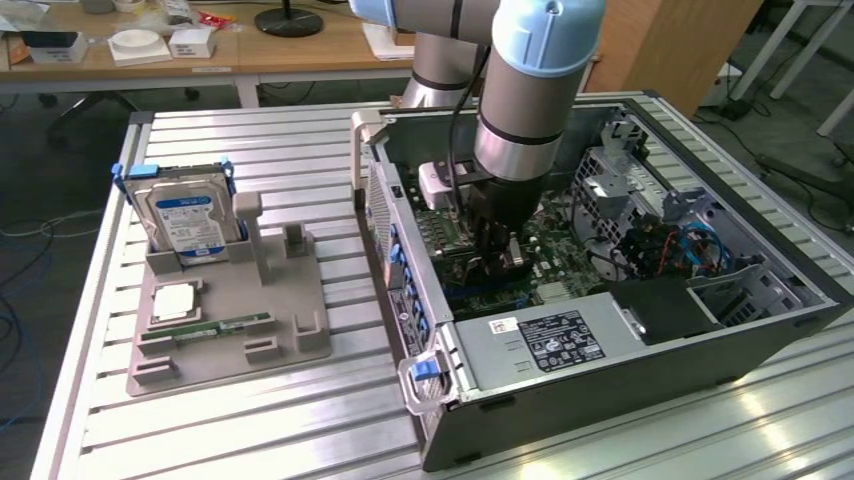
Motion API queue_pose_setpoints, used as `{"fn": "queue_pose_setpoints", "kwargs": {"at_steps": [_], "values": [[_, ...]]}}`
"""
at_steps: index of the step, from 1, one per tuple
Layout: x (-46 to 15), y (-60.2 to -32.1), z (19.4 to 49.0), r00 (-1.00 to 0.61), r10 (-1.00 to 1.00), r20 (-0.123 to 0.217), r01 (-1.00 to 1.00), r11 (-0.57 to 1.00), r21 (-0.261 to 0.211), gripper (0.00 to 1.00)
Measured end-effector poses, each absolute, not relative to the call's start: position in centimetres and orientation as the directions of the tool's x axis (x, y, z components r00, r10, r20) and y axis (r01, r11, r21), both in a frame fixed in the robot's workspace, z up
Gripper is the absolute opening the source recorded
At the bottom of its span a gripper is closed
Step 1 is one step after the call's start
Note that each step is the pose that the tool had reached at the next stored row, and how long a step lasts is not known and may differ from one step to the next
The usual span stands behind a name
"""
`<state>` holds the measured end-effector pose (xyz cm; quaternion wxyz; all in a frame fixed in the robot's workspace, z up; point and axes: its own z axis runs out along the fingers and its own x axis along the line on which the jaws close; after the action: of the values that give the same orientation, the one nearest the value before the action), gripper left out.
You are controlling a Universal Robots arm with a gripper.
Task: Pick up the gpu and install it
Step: 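Insert the gpu into the slot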
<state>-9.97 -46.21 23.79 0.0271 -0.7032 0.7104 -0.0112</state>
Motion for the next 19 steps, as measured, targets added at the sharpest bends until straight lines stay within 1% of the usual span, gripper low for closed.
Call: {"fn": "queue_pose_setpoints", "kwargs": {"at_steps": [19], "values": [[-9.97, -46.21, 23.55, -0.01, -1.0, -0.023, -0.998, 0.011, -0.054, 0.26]]}}
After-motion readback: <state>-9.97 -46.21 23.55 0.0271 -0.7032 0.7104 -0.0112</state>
